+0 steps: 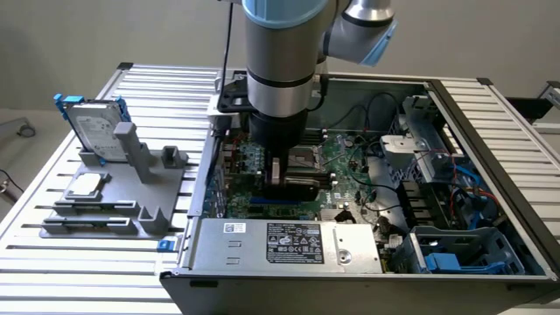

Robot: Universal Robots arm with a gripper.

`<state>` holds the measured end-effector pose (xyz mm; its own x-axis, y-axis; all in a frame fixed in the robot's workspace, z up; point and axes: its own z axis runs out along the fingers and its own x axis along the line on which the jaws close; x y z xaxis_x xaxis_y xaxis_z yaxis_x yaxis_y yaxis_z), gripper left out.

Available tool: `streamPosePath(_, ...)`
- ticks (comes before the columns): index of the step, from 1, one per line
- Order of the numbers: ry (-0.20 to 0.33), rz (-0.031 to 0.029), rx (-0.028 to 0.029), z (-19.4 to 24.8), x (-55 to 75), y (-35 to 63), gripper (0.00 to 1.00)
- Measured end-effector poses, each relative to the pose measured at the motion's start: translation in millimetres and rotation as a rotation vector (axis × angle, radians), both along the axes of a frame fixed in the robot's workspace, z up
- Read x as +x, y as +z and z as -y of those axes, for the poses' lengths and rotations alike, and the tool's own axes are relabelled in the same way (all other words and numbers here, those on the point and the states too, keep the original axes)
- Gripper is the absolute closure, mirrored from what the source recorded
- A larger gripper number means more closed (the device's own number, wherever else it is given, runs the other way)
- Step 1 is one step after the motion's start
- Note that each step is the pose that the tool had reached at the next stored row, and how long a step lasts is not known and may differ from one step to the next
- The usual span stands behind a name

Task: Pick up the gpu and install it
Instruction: 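Insert the gpu into the slot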

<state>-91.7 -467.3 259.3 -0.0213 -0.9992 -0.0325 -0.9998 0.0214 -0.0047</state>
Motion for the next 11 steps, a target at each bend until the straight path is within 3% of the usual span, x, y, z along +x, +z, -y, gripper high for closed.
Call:
streamPosePath(7, 0.02, 0.0, 0.0013, 0.1, -0.6, -2.3, 0.73)
streamPosePath(11, 0.03, 0.0001, 0.0064, 0.1, -0.5, -3.2, 0.73)
